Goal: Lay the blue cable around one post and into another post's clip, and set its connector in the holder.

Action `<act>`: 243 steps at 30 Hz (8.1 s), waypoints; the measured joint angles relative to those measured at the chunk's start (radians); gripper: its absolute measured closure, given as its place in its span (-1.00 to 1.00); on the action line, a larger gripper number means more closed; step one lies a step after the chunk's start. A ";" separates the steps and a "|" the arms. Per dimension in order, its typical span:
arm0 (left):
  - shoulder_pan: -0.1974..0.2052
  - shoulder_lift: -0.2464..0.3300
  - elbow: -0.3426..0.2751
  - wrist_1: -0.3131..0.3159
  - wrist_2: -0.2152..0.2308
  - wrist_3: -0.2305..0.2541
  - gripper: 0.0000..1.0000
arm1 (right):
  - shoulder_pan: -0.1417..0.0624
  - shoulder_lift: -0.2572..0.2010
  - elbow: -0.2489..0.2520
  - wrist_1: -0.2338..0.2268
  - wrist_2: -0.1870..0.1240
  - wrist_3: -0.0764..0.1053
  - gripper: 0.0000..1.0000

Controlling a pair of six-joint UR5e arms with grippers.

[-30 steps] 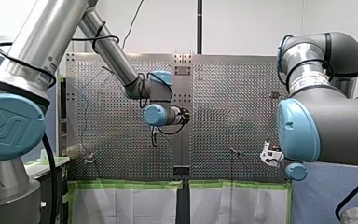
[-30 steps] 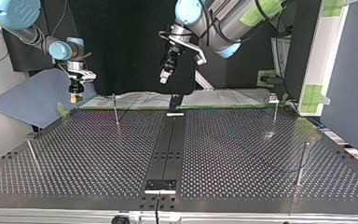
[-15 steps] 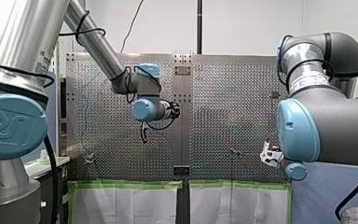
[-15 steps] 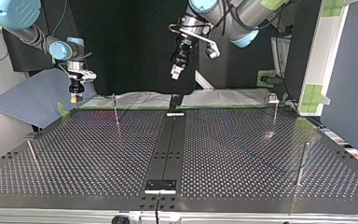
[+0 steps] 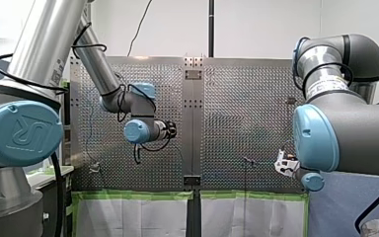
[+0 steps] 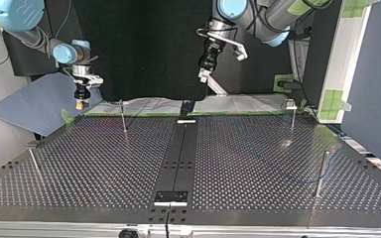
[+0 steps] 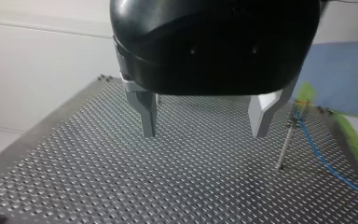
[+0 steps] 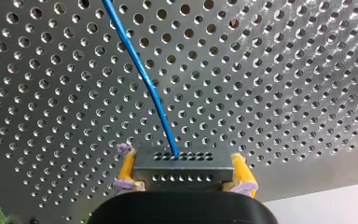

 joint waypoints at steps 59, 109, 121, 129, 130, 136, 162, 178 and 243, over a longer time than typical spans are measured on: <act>0.083 -0.012 -0.158 0.081 0.007 0.035 -0.96 | 0.105 -0.359 0.011 0.288 0.131 -0.070 0.29; 0.099 -0.012 -0.158 0.045 -0.020 0.051 -0.96 | 0.038 -0.609 -0.005 0.696 0.186 -0.188 0.29; 0.102 -0.012 -0.158 0.033 -0.042 0.053 -0.96 | 0.009 -0.618 -0.007 0.705 0.185 -0.196 0.29; 0.106 -0.012 -0.158 0.023 -0.047 0.065 -0.96 | -0.007 -0.620 -0.015 0.718 0.181 -0.204 0.29; 0.107 -0.012 -0.158 0.022 -0.047 0.065 -0.96 | -0.008 -0.620 -0.015 0.717 0.180 -0.204 0.29; 0.110 -0.012 -0.158 0.019 -0.047 0.065 -0.96 | -0.016 -0.619 -0.023 0.715 0.148 -0.205 0.29; 0.125 -0.012 -0.154 -0.021 -0.071 0.084 -0.96 | -0.052 -0.544 -0.087 0.675 -0.027 -0.150 0.24; 0.129 -0.012 -0.153 -0.030 -0.085 0.087 -0.96 | -0.052 -0.531 -0.143 0.724 -0.077 -0.146 0.24; 0.146 -0.012 -0.153 -0.033 -0.084 0.087 -0.96 | -0.047 -0.479 -0.227 0.753 -0.142 -0.161 -0.77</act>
